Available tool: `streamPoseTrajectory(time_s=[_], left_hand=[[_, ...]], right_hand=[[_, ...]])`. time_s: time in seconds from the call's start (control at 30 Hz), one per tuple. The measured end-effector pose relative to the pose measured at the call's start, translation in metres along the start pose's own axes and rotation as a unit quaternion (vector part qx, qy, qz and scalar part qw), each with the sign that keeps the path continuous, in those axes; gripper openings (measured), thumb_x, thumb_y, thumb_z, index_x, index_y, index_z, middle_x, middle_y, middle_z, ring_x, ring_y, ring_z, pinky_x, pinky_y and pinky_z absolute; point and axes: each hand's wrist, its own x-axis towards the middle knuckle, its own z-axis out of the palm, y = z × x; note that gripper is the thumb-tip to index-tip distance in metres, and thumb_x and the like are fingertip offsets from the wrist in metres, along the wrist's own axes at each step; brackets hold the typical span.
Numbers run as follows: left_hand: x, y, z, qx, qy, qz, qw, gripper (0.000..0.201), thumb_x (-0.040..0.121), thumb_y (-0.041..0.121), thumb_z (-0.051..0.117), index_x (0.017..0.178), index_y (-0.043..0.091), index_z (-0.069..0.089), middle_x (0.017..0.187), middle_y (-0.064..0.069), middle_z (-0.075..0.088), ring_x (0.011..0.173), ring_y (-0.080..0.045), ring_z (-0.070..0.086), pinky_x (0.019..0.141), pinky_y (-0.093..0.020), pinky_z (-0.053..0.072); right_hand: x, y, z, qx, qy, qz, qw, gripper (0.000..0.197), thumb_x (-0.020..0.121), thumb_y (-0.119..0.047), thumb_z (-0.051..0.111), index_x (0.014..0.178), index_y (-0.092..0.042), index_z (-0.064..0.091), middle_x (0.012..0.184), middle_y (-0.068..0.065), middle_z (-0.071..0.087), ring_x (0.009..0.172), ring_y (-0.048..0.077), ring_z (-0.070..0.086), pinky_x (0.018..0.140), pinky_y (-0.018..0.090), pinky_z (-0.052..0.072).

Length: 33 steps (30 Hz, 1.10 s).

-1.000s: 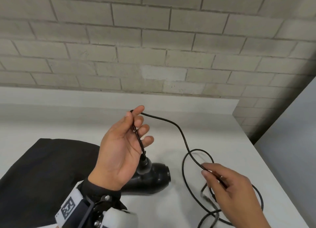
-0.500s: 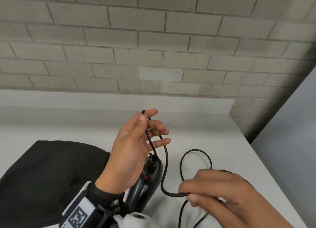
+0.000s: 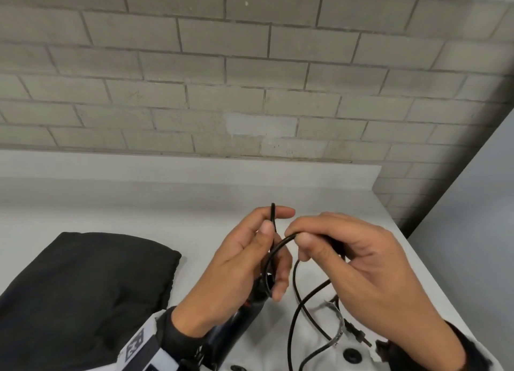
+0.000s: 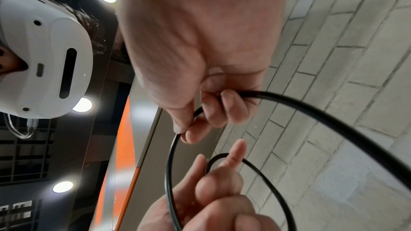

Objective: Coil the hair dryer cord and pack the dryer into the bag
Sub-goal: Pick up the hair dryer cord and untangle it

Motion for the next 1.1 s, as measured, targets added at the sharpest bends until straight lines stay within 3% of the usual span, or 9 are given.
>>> streamPoseTrajectory(time_s=[0.07, 0.17, 0.23, 0.3, 0.4, 0.63, 0.8, 0.93, 1.1], left_hand=[[0.001, 0.000, -0.002, -0.019, -0.001, -0.005, 1.000, 0.053, 0.093, 0.055, 0.057, 0.128, 0.015, 0.055, 0.060, -0.005, 0.050, 0.044, -0.019, 0.049, 0.056, -0.031, 0.041], [0.001, 0.000, -0.003, -0.033, -0.006, -0.002, 0.999, 0.037, 0.094, 0.046, 0.057, 0.107, 0.011, 0.061, 0.056, -0.002, 0.045, 0.042, -0.016, 0.047, 0.054, -0.029, 0.041], [0.001, 0.000, -0.005, -0.045, -0.013, 0.004, 0.999, 0.031, 0.095, 0.043, 0.057, 0.090, 0.013, 0.059, 0.055, -0.002, 0.052, 0.043, -0.018, 0.052, 0.056, -0.031, 0.044], [0.000, 0.001, -0.007, -0.057, -0.022, 0.007, 0.998, 0.028, 0.099, 0.039, 0.053, 0.082, 0.017, 0.058, 0.058, -0.009, 0.062, 0.046, -0.023, 0.059, 0.058, -0.032, 0.049], [-0.002, 0.001, -0.010, -0.068, -0.052, 0.010, 0.996, 0.029, 0.100, 0.039, 0.051, 0.083, 0.016, 0.057, 0.058, -0.012, 0.064, 0.047, -0.024, 0.059, 0.061, -0.033, 0.051], [-0.004, -0.005, -0.005, -0.115, -0.039, 0.003, 0.993, 0.044, 0.092, 0.054, 0.058, 0.088, 0.011, 0.060, 0.048, 0.007, 0.036, 0.040, -0.010, 0.032, 0.054, -0.028, 0.046], [-0.004, -0.007, -0.003, -0.156, -0.008, -0.015, 0.988, 0.042, 0.085, 0.052, 0.070, 0.085, 0.012, 0.059, 0.047, 0.006, 0.033, 0.034, -0.006, 0.030, 0.045, -0.024, 0.043], [-0.006, -0.008, -0.002, -0.178, -0.026, -0.030, 0.983, 0.041, 0.086, 0.050, 0.070, 0.086, 0.012, 0.055, 0.048, 0.005, 0.035, 0.034, -0.005, 0.029, 0.044, -0.023, 0.042], [-0.008, -0.007, -0.002, -0.183, -0.025, -0.030, 0.982, 0.041, 0.084, 0.049, 0.073, 0.081, 0.013, 0.054, 0.046, 0.005, 0.036, 0.032, -0.005, 0.029, 0.043, -0.022, 0.041]], right_hand=[[0.001, 0.003, 0.000, 0.013, 0.008, 0.017, 1.000, 0.016, 0.091, -0.020, 0.062, 0.094, -0.031, 0.073, 0.072, -0.014, 0.066, 0.076, 0.011, 0.066, 0.068, 0.011, 0.045], [0.001, 0.007, 0.002, 0.032, 0.023, 0.037, 0.999, 0.014, 0.091, -0.023, 0.062, 0.095, -0.032, 0.073, 0.073, -0.013, 0.067, 0.074, 0.015, 0.067, 0.067, 0.022, 0.051], [0.003, 0.009, 0.003, 0.025, 0.046, 0.049, 0.997, 0.011, 0.094, -0.027, 0.062, 0.093, -0.030, 0.073, 0.070, -0.007, 0.066, 0.067, 0.014, 0.063, 0.063, 0.028, 0.051], [0.005, 0.012, 0.004, 0.023, 0.076, 0.062, 0.995, 0.012, 0.093, -0.029, 0.060, 0.090, -0.028, 0.072, 0.067, -0.004, 0.064, 0.059, 0.010, 0.057, 0.056, 0.024, 0.046], [0.009, 0.015, 0.007, 0.014, 0.107, 0.071, 0.992, 0.013, 0.091, -0.029, 0.059, 0.087, -0.025, 0.071, 0.066, -0.001, 0.062, 0.053, 0.009, 0.050, 0.051, 0.017, 0.039], [0.013, 0.026, 0.018, -0.010, 0.137, 0.086, 0.987, 0.014, 0.093, -0.024, 0.060, 0.081, -0.023, 0.068, 0.063, -0.007, 0.060, 0.049, 0.020, 0.044, 0.046, 0.020, 0.036], [0.007, 0.033, 0.026, 0.027, 0.140, 0.093, 0.985, 0.017, 0.097, -0.028, 0.056, 0.083, -0.022, 0.064, 0.058, -0.011, 0.052, 0.050, 0.006, 0.042, 0.051, 0.017, 0.036], [0.005, 0.037, 0.029, 0.041, 0.146, 0.095, 0.984, 0.017, 0.096, -0.031, 0.052, 0.089, -0.020, 0.063, 0.068, -0.006, 0.059, 0.060, 0.014, 0.052, 0.058, 0.034, 0.047], [0.003, 0.043, 0.030, 0.071, 0.127, 0.130, 0.981, 0.017, 0.098, -0.029, 0.052, 0.098, -0.020, 0.067, 0.089, 0.000, 0.071, 0.084, 0.017, 0.069, 0.079, 0.037, 0.057]])
